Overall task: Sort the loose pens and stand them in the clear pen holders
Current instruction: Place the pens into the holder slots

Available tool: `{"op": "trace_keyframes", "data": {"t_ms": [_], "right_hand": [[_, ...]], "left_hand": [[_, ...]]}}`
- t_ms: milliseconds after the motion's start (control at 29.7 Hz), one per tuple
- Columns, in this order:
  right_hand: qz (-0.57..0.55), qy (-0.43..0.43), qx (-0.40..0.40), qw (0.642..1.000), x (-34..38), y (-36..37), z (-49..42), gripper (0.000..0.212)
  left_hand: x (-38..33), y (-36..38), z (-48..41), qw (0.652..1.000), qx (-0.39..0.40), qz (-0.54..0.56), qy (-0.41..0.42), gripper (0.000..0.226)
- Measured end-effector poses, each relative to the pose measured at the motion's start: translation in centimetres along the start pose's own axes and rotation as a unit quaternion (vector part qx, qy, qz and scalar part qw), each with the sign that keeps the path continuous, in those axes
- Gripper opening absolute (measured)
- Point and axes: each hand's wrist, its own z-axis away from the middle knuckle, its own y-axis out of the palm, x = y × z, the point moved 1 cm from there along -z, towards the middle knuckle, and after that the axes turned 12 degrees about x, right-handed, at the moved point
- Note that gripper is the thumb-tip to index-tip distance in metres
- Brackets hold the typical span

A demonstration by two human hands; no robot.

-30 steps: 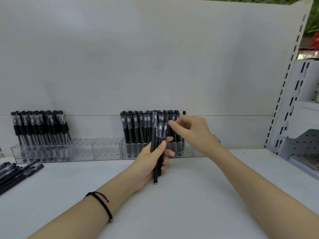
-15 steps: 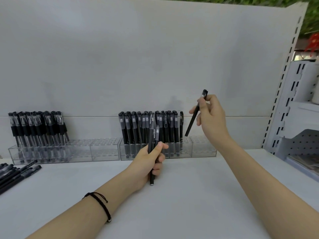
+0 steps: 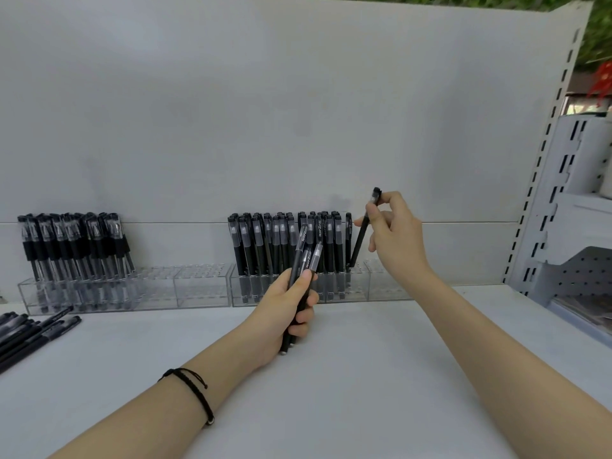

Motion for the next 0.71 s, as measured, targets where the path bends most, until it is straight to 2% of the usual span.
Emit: {"op": "trace_keyframes", "data": {"t_ms": [101,235,336,403,471,538,639,706], "right_hand": [[0.031,0.012,0.016,0.999,-0.7,0.2,-0.2,0.013],[0.152,0.064,0.077,0.983,-2.1,0.9,-0.3,0.009],[0.209,0.111,0.100,0.966,-2.2,1.0,0.0,0.025],[0.235,0.125,0.083,0.960,-1.8,0.8,0.2,0.036],[0.198,0.103,0.054,0.973,-1.2,0.7,0.3,0.040],[0.117,0.059,0.060,0.990,-0.4,0.8,0.4,0.041],[0.026,0.024,0.161,0.986,1.3,1.6,1.2,0.039],[0.015,0.014,0.207,0.978,1.9,2.2,1.5,0.030]], "left_hand": [[0.1,-0.1,-0.1,1.000,-0.001,-0.003,0.004,0.019],[0.1,-0.1,-0.1,1.000,-0.005,-0.008,0.019,0.018],[0.1,-0.1,-0.1,1.000,0.002,-0.003,0.031,0.018],[0.1,-0.1,-0.1,0.999,0.006,-0.001,0.041,0.018],[0.0,0.1,0.0,0.998,0.009,-0.006,0.056,0.017],[-0.2,0.3,0.1,0.997,0.008,-0.013,0.071,0.016],[-0.3,0.4,0.1,0.997,0.007,-0.016,0.079,0.016],[-0.4,0.3,0.1,0.997,0.012,-0.009,0.077,0.016]]}}
